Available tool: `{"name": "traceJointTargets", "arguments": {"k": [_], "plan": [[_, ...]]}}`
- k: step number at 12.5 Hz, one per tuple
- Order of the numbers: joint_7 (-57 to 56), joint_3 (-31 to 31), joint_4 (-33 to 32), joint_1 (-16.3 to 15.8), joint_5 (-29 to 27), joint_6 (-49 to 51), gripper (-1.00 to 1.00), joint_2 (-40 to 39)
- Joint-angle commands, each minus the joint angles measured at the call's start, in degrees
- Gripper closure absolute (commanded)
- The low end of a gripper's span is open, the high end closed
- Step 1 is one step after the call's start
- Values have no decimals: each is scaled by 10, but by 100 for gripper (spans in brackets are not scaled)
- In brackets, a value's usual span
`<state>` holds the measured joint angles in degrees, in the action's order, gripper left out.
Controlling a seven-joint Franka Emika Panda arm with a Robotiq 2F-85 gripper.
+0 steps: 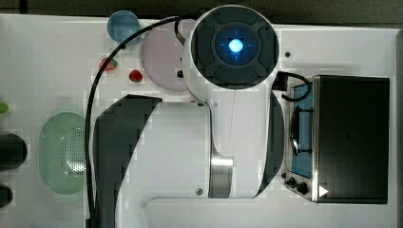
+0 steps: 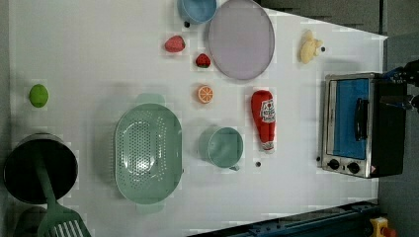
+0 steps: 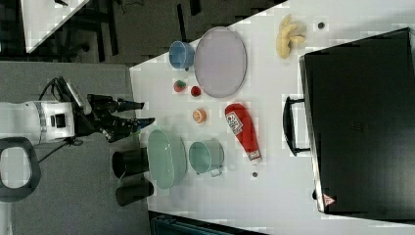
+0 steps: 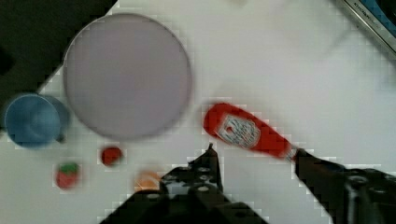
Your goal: Pick Ketchup from the table and place it in strainer.
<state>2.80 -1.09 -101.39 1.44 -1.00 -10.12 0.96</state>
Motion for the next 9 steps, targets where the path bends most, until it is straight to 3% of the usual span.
{"name": "traceJointTargets", "arguments": {"k": [1,3,6,9], "plan": [[2,-20,3,57,-18,102,-58,73],[-2,-21,1,57,-18,96,-99,69],[-58,-25,-20,55,-18,74,-100,53],[-225,-28,-56,55,-18,25,-100,27]]}}
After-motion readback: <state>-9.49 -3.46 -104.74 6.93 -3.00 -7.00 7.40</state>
